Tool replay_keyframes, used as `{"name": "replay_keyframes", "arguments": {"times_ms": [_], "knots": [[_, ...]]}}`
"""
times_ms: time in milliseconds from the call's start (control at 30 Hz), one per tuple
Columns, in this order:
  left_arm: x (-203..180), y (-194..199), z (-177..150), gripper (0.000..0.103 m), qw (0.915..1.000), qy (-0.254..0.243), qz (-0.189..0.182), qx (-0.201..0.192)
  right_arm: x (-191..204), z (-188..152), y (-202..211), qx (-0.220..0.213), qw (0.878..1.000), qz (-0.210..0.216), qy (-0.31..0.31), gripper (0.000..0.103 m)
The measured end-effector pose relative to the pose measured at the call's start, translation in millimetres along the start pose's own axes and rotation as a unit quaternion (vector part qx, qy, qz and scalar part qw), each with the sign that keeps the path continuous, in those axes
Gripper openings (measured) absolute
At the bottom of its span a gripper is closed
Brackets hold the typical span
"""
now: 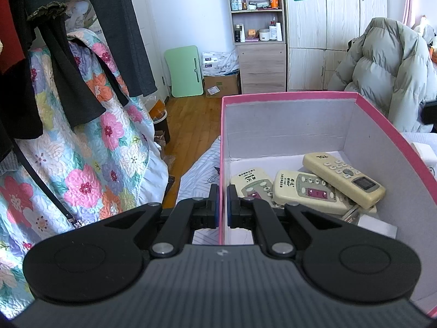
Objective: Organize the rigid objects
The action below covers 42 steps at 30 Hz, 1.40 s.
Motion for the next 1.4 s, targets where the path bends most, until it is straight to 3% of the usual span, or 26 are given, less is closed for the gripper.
{"name": "replay_keyframes", "arguments": {"times_ms": [300, 367, 700, 900, 967, 1133, 1200, 1233, 1267, 1300, 1400], "knots": [[0, -1, 1, 0.004, 1.0000, -0.002, 0.004, 0.005, -75, -50, 34, 0.030, 0.994, -0.077, -0.067, 0.031], [0, -1, 1, 0.004, 1.0000, -0.003, 0.004, 0.004, -86, -61, 34, 0.039, 0.992, -0.083, -0.083, 0.036], [0, -1, 1, 0.004, 1.0000, -0.002, 0.004, 0.005, -98, -110, 6, 0.093, 0.988, -0.095, -0.083, 0.040], [0, 0, 1, 0.004, 1.0000, -0.003, 0.003, 0.006, -119, -119, -17, 0.086, 0.982, -0.116, -0.120, 0.051], [0, 0, 1, 0.004, 1.0000, -0.003, 0.003, 0.006, -124, -119, -24, 0.077, 0.982, -0.117, -0.130, 0.064], [0, -1, 1, 0.004, 1.0000, -0.003, 0.004, 0.007, -120, -119, -39, 0.050, 0.984, -0.146, -0.093, 0.065], [0, -1, 0, 0.004, 1.0000, -0.003, 0.003, 0.008, -111, -121, -42, 0.049, 0.983, -0.169, -0.060, 0.052], [0, -1, 0, 0.004, 1.0000, -0.003, 0.003, 0.008, -108, -122, -42, 0.044, 0.982, -0.174, -0.050, 0.040], [-1, -1, 0, 0.004, 1.0000, -0.004, 0.003, 0.008, -105, -123, -40, 0.041, 0.983, -0.168, -0.055, 0.021], [-1, -1, 0, 0.004, 0.9999, -0.005, 0.004, 0.009, -105, -124, -36, 0.037, 0.983, -0.164, -0.069, 0.015], [-1, -2, 1, 0.004, 0.9999, -0.004, 0.003, 0.010, -109, -129, -24, 0.026, 0.981, -0.156, -0.113, 0.013]]}}
Point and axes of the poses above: each gripper's, at about its wrist camera, not at the fingertips, and y roughly against the way its jaws point, x to its left, z to its top, the point moved 5 cm from there along -y, roughly the way its jaws point, and after that the axes turned 1 degree about -y, right-handed, at the moved point
